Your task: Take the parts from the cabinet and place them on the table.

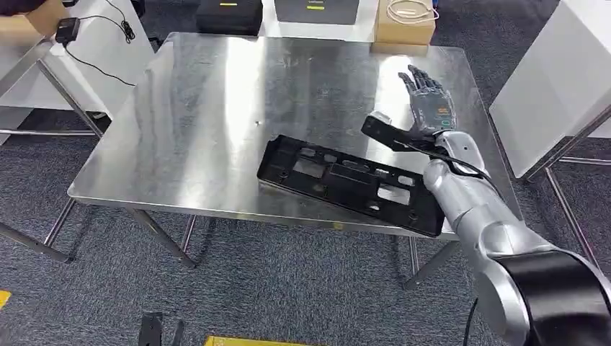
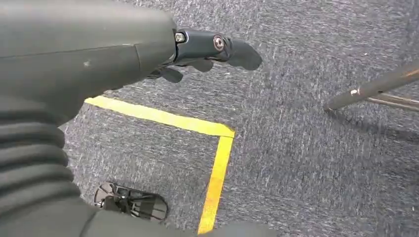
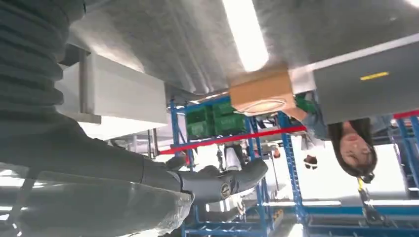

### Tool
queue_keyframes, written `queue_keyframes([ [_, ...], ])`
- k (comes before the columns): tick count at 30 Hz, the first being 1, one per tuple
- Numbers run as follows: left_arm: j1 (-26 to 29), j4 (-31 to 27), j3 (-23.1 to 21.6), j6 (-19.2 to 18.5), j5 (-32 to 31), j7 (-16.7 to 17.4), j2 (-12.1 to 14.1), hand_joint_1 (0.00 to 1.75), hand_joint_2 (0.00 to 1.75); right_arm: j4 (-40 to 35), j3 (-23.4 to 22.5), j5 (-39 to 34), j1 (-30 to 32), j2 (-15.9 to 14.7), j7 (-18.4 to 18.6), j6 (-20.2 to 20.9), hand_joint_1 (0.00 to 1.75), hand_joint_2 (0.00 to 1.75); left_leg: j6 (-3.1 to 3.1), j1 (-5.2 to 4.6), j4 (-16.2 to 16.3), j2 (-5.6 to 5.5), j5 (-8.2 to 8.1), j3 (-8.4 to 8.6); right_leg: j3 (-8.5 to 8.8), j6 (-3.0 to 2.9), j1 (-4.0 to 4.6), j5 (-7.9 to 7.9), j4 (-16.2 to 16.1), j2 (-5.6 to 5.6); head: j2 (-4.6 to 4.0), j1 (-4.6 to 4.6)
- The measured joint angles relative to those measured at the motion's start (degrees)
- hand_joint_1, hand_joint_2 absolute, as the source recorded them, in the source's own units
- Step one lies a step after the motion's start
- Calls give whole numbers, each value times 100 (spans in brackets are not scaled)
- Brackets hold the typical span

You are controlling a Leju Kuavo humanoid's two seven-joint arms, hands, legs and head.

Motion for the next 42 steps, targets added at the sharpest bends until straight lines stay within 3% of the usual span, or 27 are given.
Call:
queue_keyframes([
  [5,52,0,39,-105,39,-33,7,0,0,42,-2,0,-67,-70,186,315,0,175,0,1,0,0,0,3,0,0,0,0,0,0,0,-4],
  [12,67,0,94,-113,55,-33,9,0,0,87,-2,13,-141,-122,234,415,0,175,-1,3,0,0,0,4,0,0,1,0,0,0,0,-2],
  [15,66,0,100,-199,61,-24,9,0,0,103,-2,109,-162,-164,529,583,0,175,-1,1,0,0,0,3,1,0,1,0,0,0,-2,-2],
  [19,68,0,103,-271,63,63,9,0,0,103,-2,136,-238,-255,796,570,0,175,1,-5,9,-1,-4,-1,3,0,-8,0,-1,-3,-2,-2],
  [29,68,0,107,-297,66,76,22,0,0,103,-9,146,-422,-354,948,577,0,175,43,-14,66,-1,-30,-23,7,5,-28,2,-1,-1,0,-4],
  [31,69,0,111,-299,72,76,24,0,0,103,-9,151,-438,-358,992,577,0,175,60,-15,88,-1,-36,-33,9,16,-30,9,-3,-1,0,-4],
  [33,70,0,135,-308,81,77,26,0,0,103,-9,166,-488,-358,1054,575,0,175,111,-31,82,0,5,-24,30,85,-42,59,-33,1,0,-9],
  [34,68,0,142,-308,81,77,13,0,0,103,-9,177,-519,-372,1075,572,0,175,162,49,-56,20,105,54,-28,101,26,28,-19,1,0,2],
  [35,66,0,144,-308,81,70,4,0,0,103,-9,188,-557,-385,1097,570,0,175,173,30,-111,42,143,70,-101,82,-1,-95,156,-23,-2,6],
  [37,66,0,157,-310,90,72,7,0,0,109,-9,199,-591,-404,1110,572,0,175,191,41,-105,52,156,47,-475,25,-28,-477,1030,-27,0,26],
  [38,75,0,164,-317,92,72,-2,0,0,120,-11,199,-572,-417,1119,572,0,175,190,41,-103,53,157,39,-702,33,-42,-644,1560,-27,0,30],
  [39,81,2,168,-326,92,74,-4,0,0,140,-11,201,-554,-426,1121,572,0,175,188,41,-97,54,157,36,-811,76,-61,-703,1830,-29,0,28],
  [40,85,2,168,-326,94,74,-7,0,0,146,-11,201,-544,-431,1121,572,0,175,185,49,-92,55,155,38,-758,120,-88,-662,1755,-31,0,33],
  [41,83,2,170,-339,98,74,-9,0,0,151,-11,210,-548,-435,1134,572,0,175,168,62,-75,56,143,38,-540,199,-122,-505,1370,-41,0,28],
  [42,82,2,170,-341,98,74,-11,0,0,151,-11,216,-565,-435,1150,572,0,175,130,83,-40,56,118,37,-226,283,-158,-291,779,-65,0,33],
])
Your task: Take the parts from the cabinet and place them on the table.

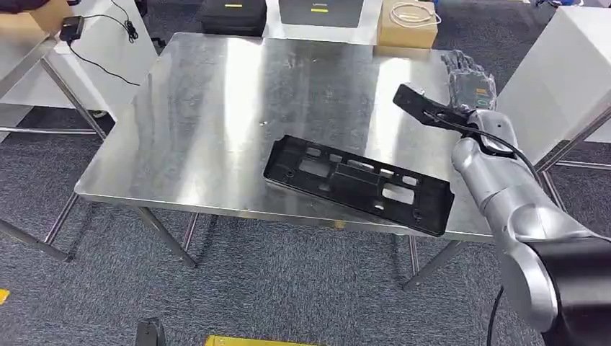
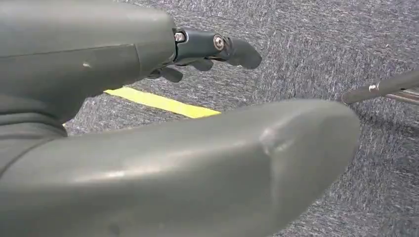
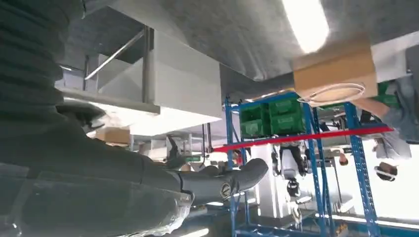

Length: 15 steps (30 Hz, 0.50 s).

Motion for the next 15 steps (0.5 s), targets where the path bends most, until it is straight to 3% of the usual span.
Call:
queue_keyframes([
  [1,0,0,0,0,0,0,0,0,0,0,0,6,-14,-2,28,0,0,175,-37,8,32,-1,-26,-4,211,51,-24,131,-395,-29,0,0],
  [2,0,0,2,0,0,0,0,0,0,0,0,20,-14,-7,59,0,0,175,-75,8,69,4,-50,-20,291,62,-36,102,-617,-42,0,2],
  [3,-12,0,11,-2,2,0,2,0,0,2,2,37,-33,-4,89,0,0,175,-127,-29,122,-4,-63,-104,391,-7,69,53,-620,14,0,17],
  [4,-8,0,15,0,4,-4,7,0,0,9,0,37,-22,-15,118,0,0,175,-145,-33,156,-5,-60,-133,338,-92,26,66,-608,22,0,-11],
  [6,11,4,20,0,13,-2,0,0,0,15,0,42,3,-24,166,-4,0,175,-169,-2,183,-11,-59,-162,286,-108,47,63,-567,27,0,-37],
  [8,12,4,20,-2,13,-2,2,0,0,15,0,44,-11,-26,186,-7,0,175,-222,32,260,-11,-168,-203,285,-187,10,83,-583,33,0,-44],
  [9,11,4,20,-2,13,-4,0,0,0,15,0,52,-15,-22,194,-7,0,175,-253,36,771,-14,-527,-400,282,-279,21,96,-583,32,0,-50],
  [12,12,4,20,0,11,-4,0,0,0,17,0,63,-4,-20,219,-7,0,175,-269,34,1871,-22,-1015,-882,237,-328,70,127,-582,32,0,-50],
  [14,17,4,22,-2,13,-4,0,0,0,18,0,70,1,-20,249,-7,0,175,-243,33,1966,-24,-966,-915,209,-364,100,153,-582,34,0,-50],
  [15,17,4,22,-11,13,-4,0,0,0,17,0,74,0,-20,262,-7,0,175,-204,31,1708,-25,-791,-771,196,-382,117,169,-582,39,0,-50],
])
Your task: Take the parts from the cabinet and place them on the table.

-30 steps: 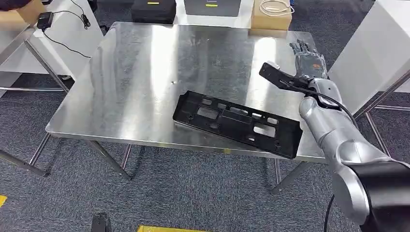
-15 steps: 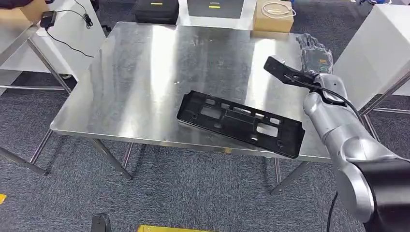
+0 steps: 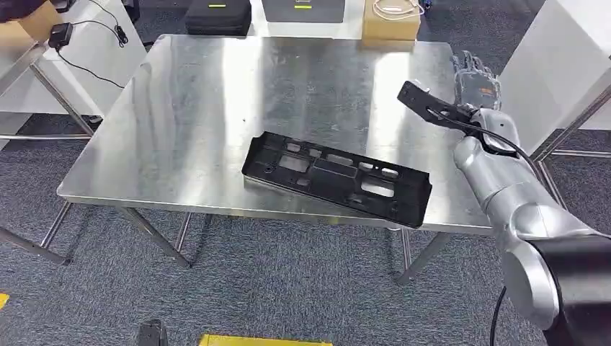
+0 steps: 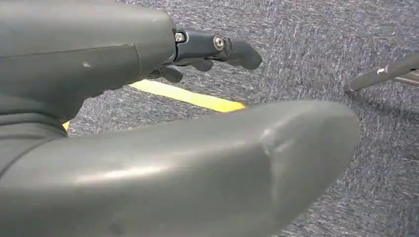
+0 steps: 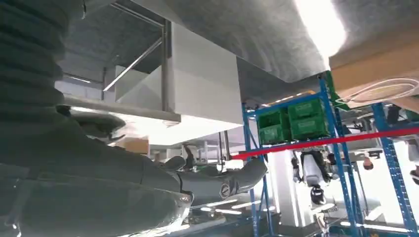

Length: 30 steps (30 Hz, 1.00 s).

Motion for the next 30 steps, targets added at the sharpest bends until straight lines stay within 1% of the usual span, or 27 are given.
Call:
queue_keyframes([
  [2,-1,-2,2,-50,2,-2,2,0,0,0,0,24,-6,-2,50,0,0,175,85,-14,-794,-5,379,458,-4,-5,25,26,-1,7,-2,0],
  [3,-5,-2,4,-55,2,-4,7,0,0,0,0,31,-16,-2,68,0,0,175,146,-32,-1238,-16,528,723,-4,-13,31,42,-1,9,0,0],
  [4,-17,-2,11,-57,2,-9,15,0,0,0,-4,37,-25,-2,96,0,0,175,172,-48,-1392,-19,435,792,-16,25,26,71,-4,8,-2,15],
  [5,-16,-2,20,-57,0,-13,9,0,0,0,-11,46,-47,-13,114,0,0,175,163,-92,-1401,-10,505,768,-33,61,65,94,0,2,-2,15],
  [6,-18,-2,33,-57,-4,-17,7,0,0,0,-11,48,-48,-13,120,0,0,175,170,-115,-1395,-10,515,752,-47,104,27,125,-2,0,0,-20],
  [8,-12,-2,57,-55,2,-15,7,0,0,0,-11,57,-37,-13,127,0,0,175,209,-144,-1429,-9,605,709,-44,177,16,221,-60,-7,-2,-11],
  [9,-17,-2,57,-55,0,-13,0,0,0,2,-11,57,-48,-24,135,0,0,175,233,-73,-1548,20,734,721,-93,198,64,205,-52,-11,0,-4],
  [10,-35,-2,59,-55,0,-13,0,0,0,4,-13,59,-61,-32,142,0,0,175,235,-93,-1594,40,820,674,-202,175,41,37,57,-19,0,0],
  [11,-43,-2,59,-52,0,-13,0,0,0,4,-13,61,-75,-48,153,0,0,175,304,-95,-1596,40,894,591,-337,110,26,-280,411,-20,0,20],
  [12,-42,-2,59,-52,0,-13,0,0,0,7,-13,63,-70,-61,159,0,0,175,305,-96,-1597,37,945,513,-477,77,22,-544,857,-18,-2,13],
  [13,-39,-2,61,-55,0,-11,-2,0,0,13,-13,63,-62,-65,166,0,0,175,306,-96,-1591,38,1003,423,-631,80,13,-770,1349,-19,0,26],
  [14,-38,-2,61,-55,0,-11,-4,0,0,20,-13,63,-53,-66,175,0,0,175,297,-95,-1584,41,1062,342,-705,121,9,-878,1704,-20,0,28],
  [15,-36,-2,63,-52,0,-11,-15,0,0,22,-13,63,-41,-68,179,0,0,175,284,-95,-1584,41,1111,272,-677,171,-5,-869,1814,-20,0,26],
  [16,-37,-2,63,-50,0,-11,-20,0,0,22,-13,63,-35,-68,184,0,0,175,265,-94,-1581,43,1173,189,-459,248,-10,-759,1632,-21,0,31],
  [17,-38,-2,63,-48,0,-11,-24,0,0,22,-13,65,-37,-66,188,0,0,175,246,-93,-1580,43,1217,134,-168,302,-24,-626,1250,-26,-2,29],
  [18,-38,-2,63,-48,0,-9,-28,0,0,22,-13,63,-45,-66,188,0,0,175,225,-94,-1577,43,1260,91,217,327,-33,-519,707,-35,0,28],
  [19,-39,-2,63,-48,0,-9,-28,0,0,22,-13,63,-57,-66,188,0,0,175,197,-94,-1571,44,1299,62,538,292,-32,-574,211,-44,0,31],
  [20,-44,-2,63,-48,0,-9,-33,0,0,15,-13,63,-77,-55,190,-2,0,175,147,-118,-1569,40,1350,-2,741,231,48,-657,-101,-41,0,33],
  [21,-38,-2,66,-48,0,-11,-35,0,0,15,-13,63,-71,-59,192,-7,0,175,106,-114,-1603,49,1409,6,680,193,74,-593,-41,-39,-2,7],
  [22,-35,-2,68,-48,2,-11,-37,0,0,15,-13,63,-74,-59,203,-7,0,175,87,-107,-1596,45,1439,0,649,179,75,-580,-73,-37,0,31],
  [23,-27,0,76,-50,2,-11,-46,0,0,15,-15,63,-70,-61,227,-9,0,175,47,-93,-1629,43,1500,-5,628,119,102,-539,-72,-38,-2,19],
  [24,-18,-2,87,-48,2,-11,-42,0,0,18,-15,72,-65,-55,266,-17,0,175,6,-108,-1632,28,1517,-40,617,35,-25,-469,-140,-49,0,26],
  [25,-17,0,92,-48,2,-13,-37,0,0,17,-15,85,-65,-41,319,-33,0,175,-27,-71,-1524,7,1321,-101,599,2,-56,-410,-145,-55,0,2],
  [26,-12,0,96,-48,4,-15,-37,0,0,17,-15,114,-65,-33,400,-55,0,175,-54,-47,-1242,-3,982,-182,551,-94,-64,-351,-145,-65,-2,2],
  [28,-4,-2,105,-48,4,-15,-39,0,0,17,-15,146,-65,-28,487,-111,0,175,-122,-8,-342,-5,378,-425,438,-111,-55,-257,-138,-73,0,0],
  [29,0,0,109,-48,4,-15,-39,0,0,20,-15,153,-63,-26,514,-114,0,175,-161,15,57,-4,227,-505,372,-104,-53,-206,-137,-73,0,-9],
  [30,0,0,118,-48,4,-15,-39,0,0,20,-15,153,-54,-20,538,-114,0,175,-189,36,223,-3,238,-480,310,-85,-54,-164,-127,-70,-2,-4],
])
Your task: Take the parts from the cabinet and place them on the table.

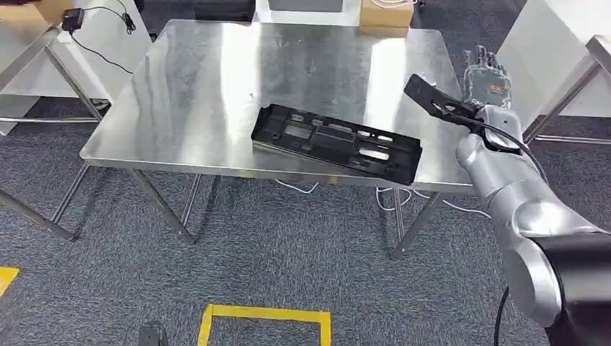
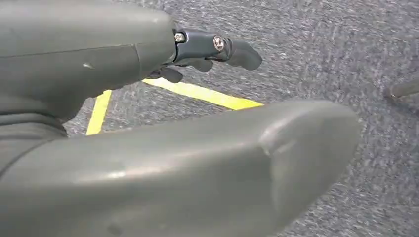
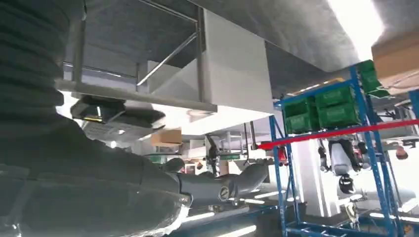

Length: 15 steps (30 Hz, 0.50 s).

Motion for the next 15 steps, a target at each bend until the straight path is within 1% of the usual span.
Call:
queue_keyframes([
  [1,-2,-2,13,0,0,-2,2,0,0,0,-2,0,9,-2,30,-4,0,175,-18,24,-105,1,133,153,-65,27,-8,46,16,4,2,-5],
  [2,-3,-2,20,0,0,-2,2,0,0,0,-9,0,13,-4,70,-9,0,175,-21,44,-408,3,312,402,-126,50,-20,84,32,10,2,-7],
  [3,-4,-2,22,0,0,-2,4,0,0,0,-20,0,11,-9,114,-20,0,175,-20,60,-854,3,465,729,-181,92,-34,112,62,15,2,-2],
  [4,-10,-2,24,2,-2,-6,4,0,0,-4,-28,15,7,-15,166,-41,0,175,-12,77,-1383,-4,445,1090,-221,131,-34,138,99,19,2,-9],
  [5,-18,-2,24,2,-2,-7,4,0,0,-7,-50,20,0,-33,220,-76,0,175,0,36,-1649,-35,289,1261,-280,187,-2,176,102,18,0,-5],
  [6,-13,-2,24,6,-4,-9,4,0,0,-7,-63,33,-1,-39,264,-105,0,175,71,16,-1609,-52,353,1205,-272,240,-7,223,88,8,2,26],
  [7,-5,-2,26,7,-9,-11,4,0,0,-4,-70,35,-8,-44,300,-118,0,175,102,-15,-1626,-55,373,1176,-268,283,-6,266,81,8,2,24],
  [8,-5,-2,26,7,-11,-11,4,0,0,-4,-83,48,-8,-42,336,-127,0,175,150,-41,-1621,-52,404,1148,-273,355,-5,322,45,8,2,13],
  [9,-6,-2,26,7,-9,-11,2,0,0,-4,-96,52,2,-53,348,-133,0,0,224,-57,-1685,-43,486,1127,-283,408,22,384,4,15,2,20],
  [10,-17,0,28,7,-11,-11,-13,0,0,2,-109,57,4,-81,363,-142,0,0,299,-17,-1758,1,605,1102,-354,394,2,266,76,-2,2,24],
  [11,-22,-2,28,7,-11,-13,-15,0,0,2,-129,61,-2,-116,394,-155,0,0,377,-40,-1790,-13,683,1017,-502,317,19,-28,316,5,2,48],
  [12,-23,-2,31,7,-11,-11,-11,0,0,2,-149,61,-6,-133,420,-173,0,0,412,-52,-1788,-5,751,942,-625,255,8,-321,686,6,2,65],
  [13,-21,-2,33,6,-11,-11,-11,0,0,2,-159,61,3,-142,461,-192,0,0,425,-62,-1786,-1,828,839,-764,220,7,-610,1179,8,0,70],
  [14,-22,-2,37,7,-11,-11,-11,0,0,4,-166,59,24,-157,520,-210,0,0,434,-74,-1782,2,908,724,-890,230,9,-809,1664,9,2,72],
  [15,-22,-2,42,2,-11,-11,-15,0,0,7,-175,57,49,-173,566,-234,0,0,433,-81,-1778,4,985,629,-913,286,18,-843,1947,11,2,72],
])
